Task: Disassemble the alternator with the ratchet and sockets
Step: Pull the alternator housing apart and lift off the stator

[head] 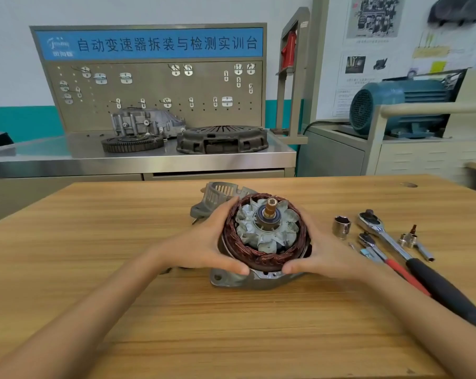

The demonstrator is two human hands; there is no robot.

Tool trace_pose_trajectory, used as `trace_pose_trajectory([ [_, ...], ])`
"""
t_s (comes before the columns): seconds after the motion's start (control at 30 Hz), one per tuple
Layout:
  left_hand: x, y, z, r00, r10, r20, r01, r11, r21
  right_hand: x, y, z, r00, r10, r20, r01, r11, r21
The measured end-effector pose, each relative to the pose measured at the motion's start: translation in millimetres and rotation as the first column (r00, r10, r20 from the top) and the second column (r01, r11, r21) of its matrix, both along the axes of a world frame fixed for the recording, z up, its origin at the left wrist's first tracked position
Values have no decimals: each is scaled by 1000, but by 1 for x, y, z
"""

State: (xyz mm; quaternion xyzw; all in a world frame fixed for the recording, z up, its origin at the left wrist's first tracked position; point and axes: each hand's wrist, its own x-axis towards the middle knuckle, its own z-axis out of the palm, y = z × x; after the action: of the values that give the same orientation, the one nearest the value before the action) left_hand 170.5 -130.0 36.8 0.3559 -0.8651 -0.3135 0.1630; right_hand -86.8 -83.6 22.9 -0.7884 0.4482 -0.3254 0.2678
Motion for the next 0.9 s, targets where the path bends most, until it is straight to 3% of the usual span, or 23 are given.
trace_pose_trajectory([
  [0.2, -7, -3, -2, 995, 14, -101, -12, 1000, 12, 1, -1, -4, 997, -2, 79, 4, 1000, -22],
  [0.4, -11, 0, -13, 943, 36, -330, -28, 999, 28, 2, -3, -8, 977, 3, 211, 5, 999, -35],
  [0.9, -25, 10, 15, 822, 39, -568, 21, 995, 99, -1, -9, 26, 935, 46, 352, -47, 999, -8],
])
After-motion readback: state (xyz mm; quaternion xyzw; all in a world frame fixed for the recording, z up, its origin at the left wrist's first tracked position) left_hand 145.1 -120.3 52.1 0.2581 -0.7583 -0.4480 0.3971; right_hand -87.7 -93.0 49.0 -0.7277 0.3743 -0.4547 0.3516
